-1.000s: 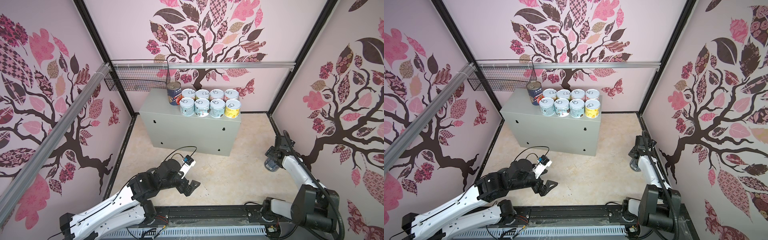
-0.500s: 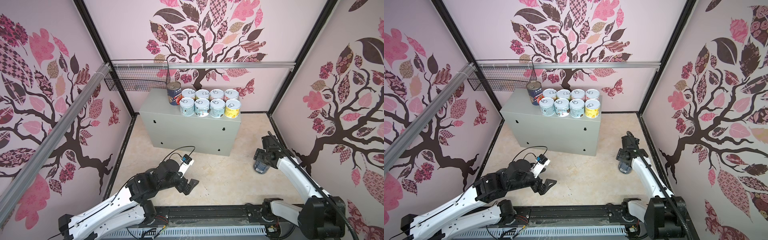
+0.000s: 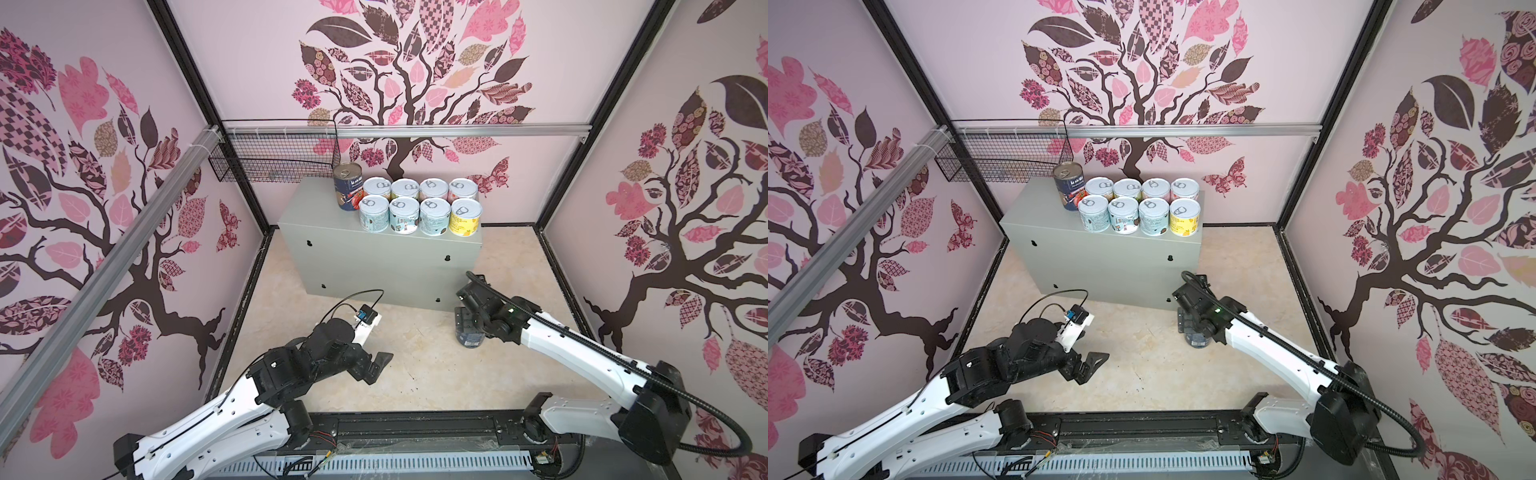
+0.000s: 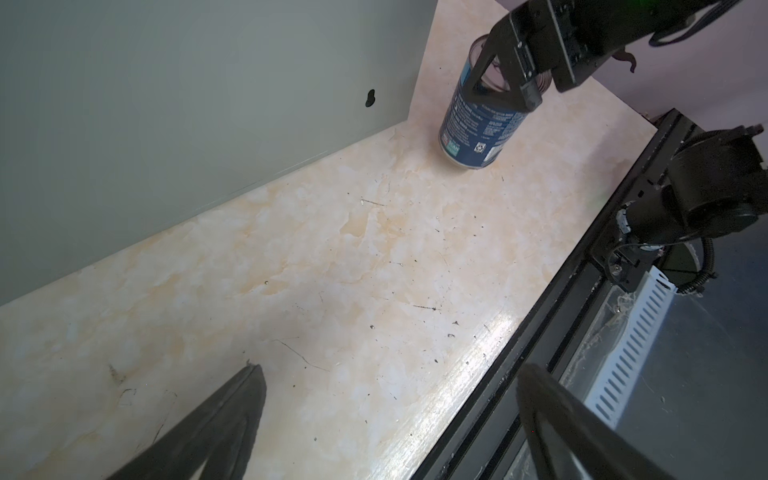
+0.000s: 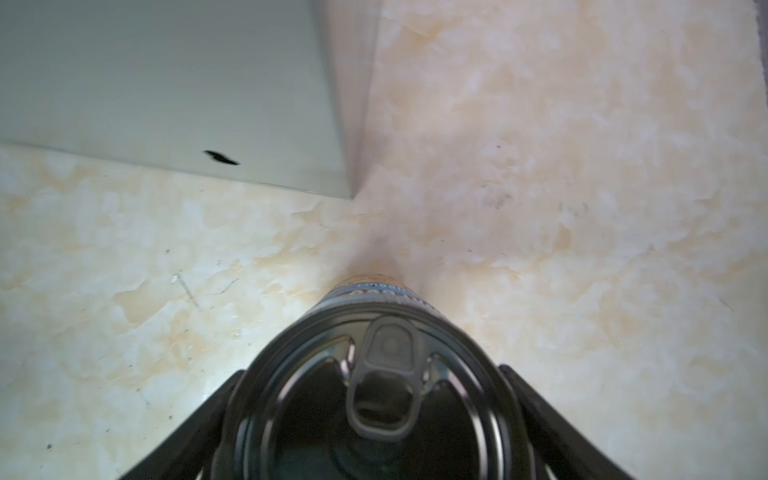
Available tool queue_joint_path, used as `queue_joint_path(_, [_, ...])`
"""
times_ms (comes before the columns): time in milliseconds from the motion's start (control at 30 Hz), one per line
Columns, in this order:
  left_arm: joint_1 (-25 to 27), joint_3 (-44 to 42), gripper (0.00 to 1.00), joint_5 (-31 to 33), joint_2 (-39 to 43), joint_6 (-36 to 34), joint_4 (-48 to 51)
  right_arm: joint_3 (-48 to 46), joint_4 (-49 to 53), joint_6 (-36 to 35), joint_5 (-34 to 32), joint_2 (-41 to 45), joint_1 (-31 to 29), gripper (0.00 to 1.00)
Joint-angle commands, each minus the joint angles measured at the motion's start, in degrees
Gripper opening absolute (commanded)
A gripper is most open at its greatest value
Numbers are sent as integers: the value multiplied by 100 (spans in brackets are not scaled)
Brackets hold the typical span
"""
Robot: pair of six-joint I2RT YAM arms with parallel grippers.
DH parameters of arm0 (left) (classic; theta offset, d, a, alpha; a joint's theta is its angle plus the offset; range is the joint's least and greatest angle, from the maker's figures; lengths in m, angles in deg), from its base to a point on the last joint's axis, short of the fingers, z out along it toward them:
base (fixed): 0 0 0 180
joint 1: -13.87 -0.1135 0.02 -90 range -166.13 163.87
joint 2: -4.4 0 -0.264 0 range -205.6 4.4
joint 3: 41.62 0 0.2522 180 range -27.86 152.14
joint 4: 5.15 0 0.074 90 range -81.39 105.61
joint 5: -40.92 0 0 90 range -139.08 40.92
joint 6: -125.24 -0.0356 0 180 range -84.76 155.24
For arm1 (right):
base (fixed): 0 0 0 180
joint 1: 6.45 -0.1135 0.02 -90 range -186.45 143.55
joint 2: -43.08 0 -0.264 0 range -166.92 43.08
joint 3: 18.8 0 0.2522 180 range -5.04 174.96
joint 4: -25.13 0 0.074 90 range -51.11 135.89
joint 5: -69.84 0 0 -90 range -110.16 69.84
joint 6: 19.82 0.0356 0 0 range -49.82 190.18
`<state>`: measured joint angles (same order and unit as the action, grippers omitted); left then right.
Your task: Place and organize the canned foods onto the counter
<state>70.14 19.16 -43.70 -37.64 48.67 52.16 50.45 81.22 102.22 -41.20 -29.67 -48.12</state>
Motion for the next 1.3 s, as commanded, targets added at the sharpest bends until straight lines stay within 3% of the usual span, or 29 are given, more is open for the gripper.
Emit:
queue_joint_path(0, [-54, -150, 98, 215, 99, -7, 61, 523, -274, 230, -340, -306, -439, 68])
queue_joint_path(400, [-316, -167, 98, 495, 262, -16, 57, 1051, -1132, 189, -48, -1531, -1739, 67])
queue_joint_path(733, [-336, -198, 98, 752, 562, -51, 34, 1336, -1604, 81, 476, -2247, -2152, 69])
queue_joint_path(867, [-337, -194, 98, 779, 557, -51, 33, 1281, -1713, 60, 578, -2220, -2161, 78])
queue_joint_path(1000, [-336, -223, 98, 692, 565, -157, -44, 1148, -1809, 15, 583, -2057, -2161, 100])
queue_joint_path(1267, [-336, -450, 98, 432, 956, -498, -312, 909, -1850, -43, 592, -1389, -2163, 100])
